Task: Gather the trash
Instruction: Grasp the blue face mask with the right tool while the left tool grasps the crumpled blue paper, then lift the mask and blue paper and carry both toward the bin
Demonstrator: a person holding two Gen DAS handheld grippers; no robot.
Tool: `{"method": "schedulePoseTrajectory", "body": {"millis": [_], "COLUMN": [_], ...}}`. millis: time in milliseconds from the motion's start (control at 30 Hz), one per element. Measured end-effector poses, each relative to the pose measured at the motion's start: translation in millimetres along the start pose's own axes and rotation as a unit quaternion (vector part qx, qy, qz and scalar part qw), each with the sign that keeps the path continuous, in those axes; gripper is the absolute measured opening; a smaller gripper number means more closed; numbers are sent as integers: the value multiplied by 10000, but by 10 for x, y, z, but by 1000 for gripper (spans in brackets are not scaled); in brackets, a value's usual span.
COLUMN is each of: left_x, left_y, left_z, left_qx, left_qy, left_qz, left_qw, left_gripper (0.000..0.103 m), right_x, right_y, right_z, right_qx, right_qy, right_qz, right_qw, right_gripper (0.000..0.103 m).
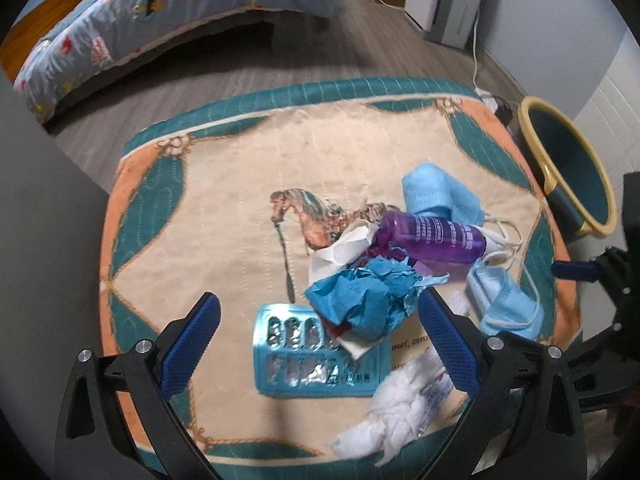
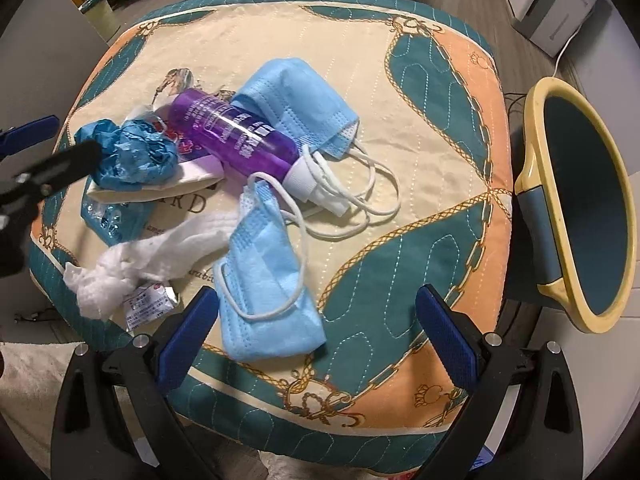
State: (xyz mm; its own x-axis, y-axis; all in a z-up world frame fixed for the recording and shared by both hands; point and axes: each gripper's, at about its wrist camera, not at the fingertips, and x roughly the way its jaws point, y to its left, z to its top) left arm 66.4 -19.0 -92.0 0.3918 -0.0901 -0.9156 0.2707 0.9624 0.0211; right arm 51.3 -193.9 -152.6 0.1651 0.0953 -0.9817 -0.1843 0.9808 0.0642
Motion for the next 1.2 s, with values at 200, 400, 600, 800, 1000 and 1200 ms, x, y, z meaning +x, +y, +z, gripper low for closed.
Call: {"method": "schedulePoseTrajectory", "body": {"millis": [200, 400, 600, 800, 1000, 1200], "left_x": [78, 119, 85, -72, -355, -562], "left_y": [-81, -143, -170, -200, -149, -117], "left_z": [7, 12, 16, 43, 142, 238], "left_qx": [109, 196, 271, 402, 348, 299], "left_qy": [19, 127, 187, -13, -528, -886], "left_qz": [-225, -363, -576, -646, -670, -728], "left_qw": [9997, 9991, 9978, 9971, 9957, 9930], "left_gripper": [95, 73, 40, 33, 33, 33], "right_x": [-16, 34, 16, -147, -470, -815], "right_y": [-49, 62, 58, 57, -19, -275], "right_z": [11, 15, 15, 31, 117, 201], "right_qx": [-26, -201, -141, -121, 1, 306], "right_qy": [-28, 52, 116, -59, -528, -1013], "right_qz": [132, 182, 377, 476, 670, 677], "right_qw": [9999, 9996, 9991, 9988, 9964, 9921], "right_gripper": [96, 85, 45, 39, 37, 37]}}
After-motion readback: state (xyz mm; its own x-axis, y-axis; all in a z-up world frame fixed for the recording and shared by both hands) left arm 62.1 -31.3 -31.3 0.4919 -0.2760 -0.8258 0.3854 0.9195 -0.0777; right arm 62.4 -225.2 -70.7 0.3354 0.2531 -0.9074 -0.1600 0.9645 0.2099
